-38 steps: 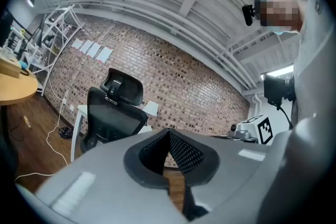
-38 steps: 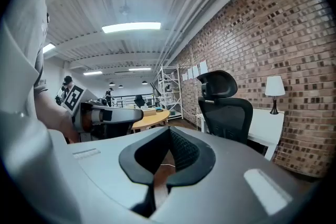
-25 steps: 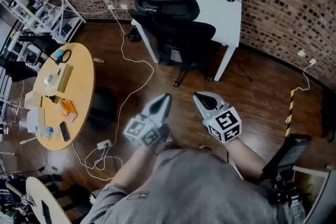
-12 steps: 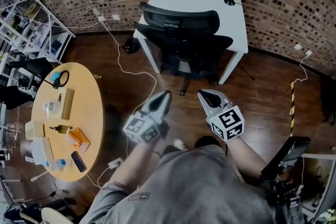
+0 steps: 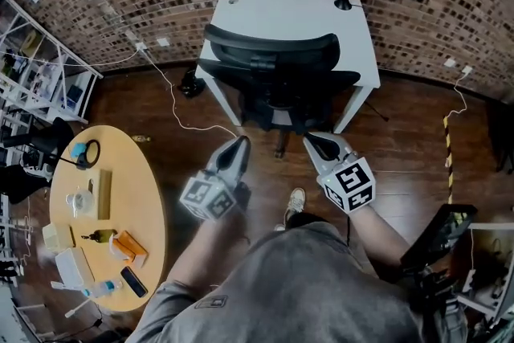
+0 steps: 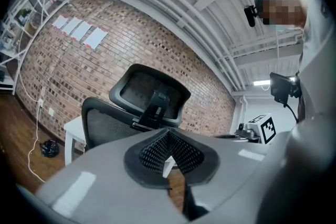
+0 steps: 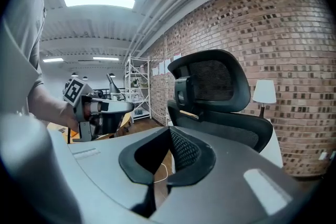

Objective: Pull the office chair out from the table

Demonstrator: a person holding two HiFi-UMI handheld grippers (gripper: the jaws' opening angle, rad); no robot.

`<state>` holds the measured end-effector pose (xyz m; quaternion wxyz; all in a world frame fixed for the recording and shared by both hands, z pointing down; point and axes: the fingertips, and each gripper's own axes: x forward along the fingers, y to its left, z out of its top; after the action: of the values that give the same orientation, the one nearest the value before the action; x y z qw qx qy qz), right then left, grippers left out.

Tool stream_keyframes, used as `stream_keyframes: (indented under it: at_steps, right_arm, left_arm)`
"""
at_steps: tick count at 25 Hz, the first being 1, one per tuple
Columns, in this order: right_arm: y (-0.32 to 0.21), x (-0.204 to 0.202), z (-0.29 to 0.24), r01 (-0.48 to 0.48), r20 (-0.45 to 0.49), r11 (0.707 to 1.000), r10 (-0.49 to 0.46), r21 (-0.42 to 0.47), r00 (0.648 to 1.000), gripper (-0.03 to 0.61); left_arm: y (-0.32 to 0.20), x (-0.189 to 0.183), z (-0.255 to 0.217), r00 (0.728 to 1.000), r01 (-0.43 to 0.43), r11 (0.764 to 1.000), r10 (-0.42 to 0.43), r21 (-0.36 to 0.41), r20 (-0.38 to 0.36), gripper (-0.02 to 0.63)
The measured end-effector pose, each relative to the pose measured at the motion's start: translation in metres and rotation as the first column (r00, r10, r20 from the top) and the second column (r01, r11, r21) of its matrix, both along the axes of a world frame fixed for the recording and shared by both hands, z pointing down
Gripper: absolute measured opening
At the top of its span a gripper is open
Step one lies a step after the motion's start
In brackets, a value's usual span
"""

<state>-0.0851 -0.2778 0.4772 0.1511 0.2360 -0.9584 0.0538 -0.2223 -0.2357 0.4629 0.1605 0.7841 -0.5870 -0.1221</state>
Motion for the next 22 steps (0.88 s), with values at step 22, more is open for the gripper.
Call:
stream_keyframes:
  at_steps: [22]
  right_arm:
    - [-0.142, 0.008, 0.003, -0.169, -0.096, 0.983, 0.176, 0.073, 0.98, 0.012]
  left_arm:
    - [-0.144, -0.083, -0.003, 0.974, -0.047, 0.999, 0.051, -0.024, 0.219, 0.002]
